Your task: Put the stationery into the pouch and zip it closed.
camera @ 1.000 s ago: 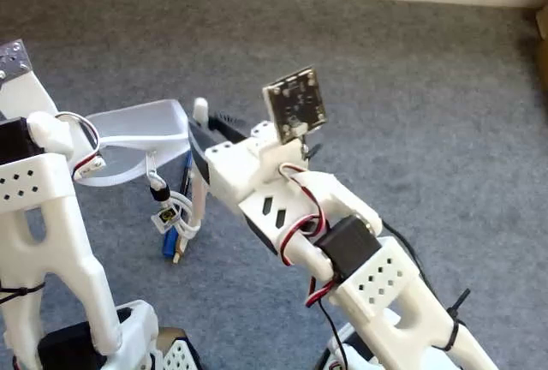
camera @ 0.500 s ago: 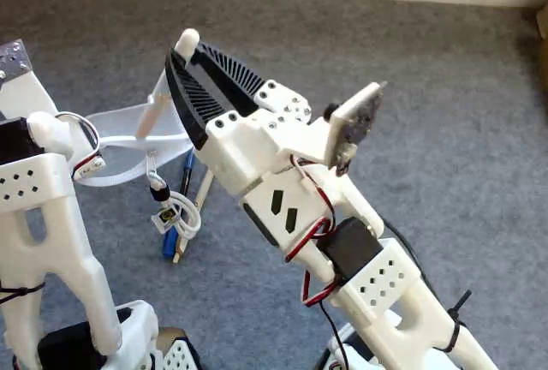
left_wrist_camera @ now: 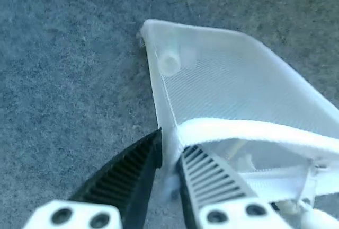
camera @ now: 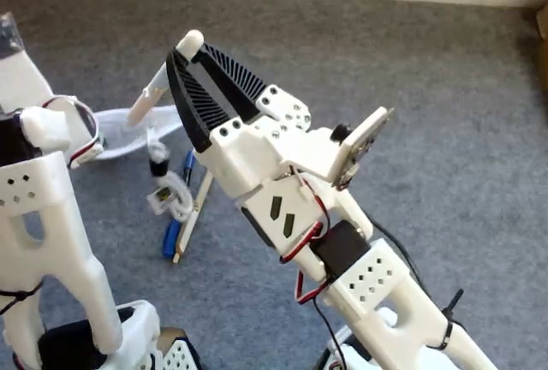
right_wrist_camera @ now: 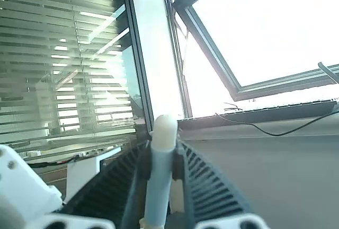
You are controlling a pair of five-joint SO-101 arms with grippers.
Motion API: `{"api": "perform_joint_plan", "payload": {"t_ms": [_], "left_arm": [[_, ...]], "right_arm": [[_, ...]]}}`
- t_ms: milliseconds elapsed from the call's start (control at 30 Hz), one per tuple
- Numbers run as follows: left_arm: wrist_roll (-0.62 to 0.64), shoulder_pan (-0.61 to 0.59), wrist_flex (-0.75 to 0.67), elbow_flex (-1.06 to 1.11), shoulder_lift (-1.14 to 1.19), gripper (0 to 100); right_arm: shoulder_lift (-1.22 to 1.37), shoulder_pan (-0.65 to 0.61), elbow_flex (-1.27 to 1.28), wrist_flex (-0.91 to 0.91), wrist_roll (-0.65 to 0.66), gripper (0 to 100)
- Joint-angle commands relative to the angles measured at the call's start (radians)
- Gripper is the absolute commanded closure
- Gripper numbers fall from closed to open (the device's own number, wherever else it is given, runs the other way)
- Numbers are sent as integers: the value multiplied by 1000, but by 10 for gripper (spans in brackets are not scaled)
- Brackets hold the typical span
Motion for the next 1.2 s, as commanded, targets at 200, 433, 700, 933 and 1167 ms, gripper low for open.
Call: {"api": "perform_joint_plan", "payload": {"t_ms": [200, 433, 700, 933, 1167], "left_arm": [[11, 47, 6, -211, -13, 950], [9, 47, 29, -232, 142, 936], [9, 42, 34, -226, 246, 923], [9, 41, 34, -182, 246, 923], [6, 39, 32, -159, 246, 922]], "right_arm": [[-27, -117, 28, -82, 192, 994], [-27, -122, 48, -84, 250, 994], [42, -117, 45, -85, 252, 994], [271, -116, -19, -282, 253, 994], [268, -107, -45, -349, 460, 994]]}}
